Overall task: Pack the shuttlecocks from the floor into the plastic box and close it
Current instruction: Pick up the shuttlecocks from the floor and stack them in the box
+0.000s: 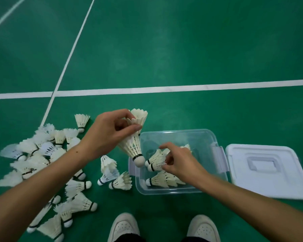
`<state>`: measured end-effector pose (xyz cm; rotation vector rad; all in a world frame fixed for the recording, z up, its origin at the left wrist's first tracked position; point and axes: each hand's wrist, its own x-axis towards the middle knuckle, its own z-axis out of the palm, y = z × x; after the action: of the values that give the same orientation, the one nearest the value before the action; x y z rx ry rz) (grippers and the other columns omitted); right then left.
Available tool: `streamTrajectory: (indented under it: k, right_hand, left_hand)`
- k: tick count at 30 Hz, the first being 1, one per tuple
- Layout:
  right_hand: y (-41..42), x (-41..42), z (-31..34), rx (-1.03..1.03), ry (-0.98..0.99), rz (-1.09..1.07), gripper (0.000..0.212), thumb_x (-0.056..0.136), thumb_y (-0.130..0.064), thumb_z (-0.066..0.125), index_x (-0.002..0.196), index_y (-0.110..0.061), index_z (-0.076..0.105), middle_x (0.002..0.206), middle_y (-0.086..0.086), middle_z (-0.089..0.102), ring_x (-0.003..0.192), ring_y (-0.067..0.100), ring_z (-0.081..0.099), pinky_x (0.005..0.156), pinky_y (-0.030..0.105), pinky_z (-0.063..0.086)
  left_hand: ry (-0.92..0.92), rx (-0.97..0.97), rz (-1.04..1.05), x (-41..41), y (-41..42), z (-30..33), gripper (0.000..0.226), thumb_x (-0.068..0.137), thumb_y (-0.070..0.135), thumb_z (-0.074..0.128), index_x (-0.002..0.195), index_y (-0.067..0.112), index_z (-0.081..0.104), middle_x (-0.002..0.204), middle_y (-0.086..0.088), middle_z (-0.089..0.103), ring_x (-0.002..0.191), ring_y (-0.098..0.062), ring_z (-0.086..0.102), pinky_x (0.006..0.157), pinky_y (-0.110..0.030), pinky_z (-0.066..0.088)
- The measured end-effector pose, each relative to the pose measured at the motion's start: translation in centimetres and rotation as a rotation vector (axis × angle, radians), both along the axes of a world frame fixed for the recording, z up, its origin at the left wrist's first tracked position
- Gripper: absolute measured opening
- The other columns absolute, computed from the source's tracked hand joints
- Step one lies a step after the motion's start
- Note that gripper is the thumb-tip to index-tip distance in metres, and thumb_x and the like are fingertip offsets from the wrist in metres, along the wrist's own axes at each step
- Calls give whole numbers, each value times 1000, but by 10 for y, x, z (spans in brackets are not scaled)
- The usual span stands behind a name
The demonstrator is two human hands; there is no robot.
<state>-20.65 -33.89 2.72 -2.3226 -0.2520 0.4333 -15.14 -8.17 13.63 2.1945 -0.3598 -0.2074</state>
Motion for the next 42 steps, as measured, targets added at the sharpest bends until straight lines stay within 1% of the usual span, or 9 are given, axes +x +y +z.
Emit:
streamTrajectory:
  k: [5, 10, 16, 23, 28, 33, 36, 39, 42]
  right_hand:
    - [14, 2, -28, -78, 15, 18, 62, 89, -21, 83, 142, -24, 52, 100, -2, 78, 88, 13, 71, 81, 34, 61]
    - [26, 0, -42, -112, 116, 36, 68, 87, -22, 85, 145, -26, 50, 98, -6, 75, 90, 16, 68, 83, 39, 59]
    - [10, 6, -31, 72, 247, -12, 75, 82, -25, 91, 145, -27, 51, 90, -10, 74, 86, 4, 70, 87, 31, 60]
    - [-25, 12, 35, 304, 136, -198, 57, 80, -21, 92, 129, -29, 65, 105, -8, 78, 98, 6, 74, 84, 38, 65]
    - [-33, 17, 65, 382, -53, -189, 56, 79, -16, 93, 127, -28, 66, 110, -12, 77, 109, 8, 72, 92, 30, 61]
    - [-31, 15, 54, 326, -49, -117, 49, 83, -21, 90, 125, -28, 67, 101, -16, 79, 105, 5, 74, 103, 36, 57]
    - [-35, 9, 50, 268, -104, -118, 44, 84, -27, 88, 123, -30, 69, 97, -19, 78, 104, 1, 73, 104, 35, 55]
    - [-44, 1, 42, 174, -164, -200, 36, 85, -26, 87, 118, -28, 72, 92, -19, 76, 98, -1, 72, 94, 28, 58]
    - [-52, -10, 27, 77, -104, -281, 32, 85, -18, 87, 112, -26, 73, 84, -17, 72, 85, -1, 70, 81, 25, 61]
  left_hand:
    - [-18, 14, -39, -5, -3, -12, 30, 84, 52, 71, 93, 23, 72, 73, 6, 76, 63, -18, 71, 55, -43, 56]
    - [-52, 42, -104, -7, -2, -19, 30, 86, 53, 71, 94, 24, 73, 66, 4, 69, 52, -16, 52, 50, -31, 40]
    - [-36, 66, -179, -9, 1, -19, 25, 88, 48, 71, 91, 23, 73, 59, 16, 62, 49, -6, 39, 49, -15, 28]
    - [-4, 237, -347, 6, -11, -16, 22, 91, 53, 71, 93, 32, 69, 68, 19, 67, 56, -5, 54, 54, -22, 39]
    - [-19, 453, -457, 16, -40, -19, 25, 93, 61, 67, 95, 36, 65, 70, 19, 64, 63, 1, 57, 59, -29, 47]
    - [1, 425, -542, 19, -59, -23, 15, 95, 54, 70, 89, 44, 60, 62, 24, 56, 60, 2, 54, 56, -24, 36]
    - [28, 395, -531, 18, -59, -24, 17, 94, 53, 70, 105, 41, 65, 62, 25, 59, 58, 2, 55, 54, -19, 34]
    - [86, 275, -453, 17, -50, -22, 37, 91, 53, 68, 125, 42, 58, 69, 18, 67, 55, -4, 57, 51, -18, 41]
    - [115, 192, -356, 18, -30, -19, 34, 92, 47, 69, 124, 38, 60, 64, 15, 64, 54, -6, 53, 51, -17, 40]
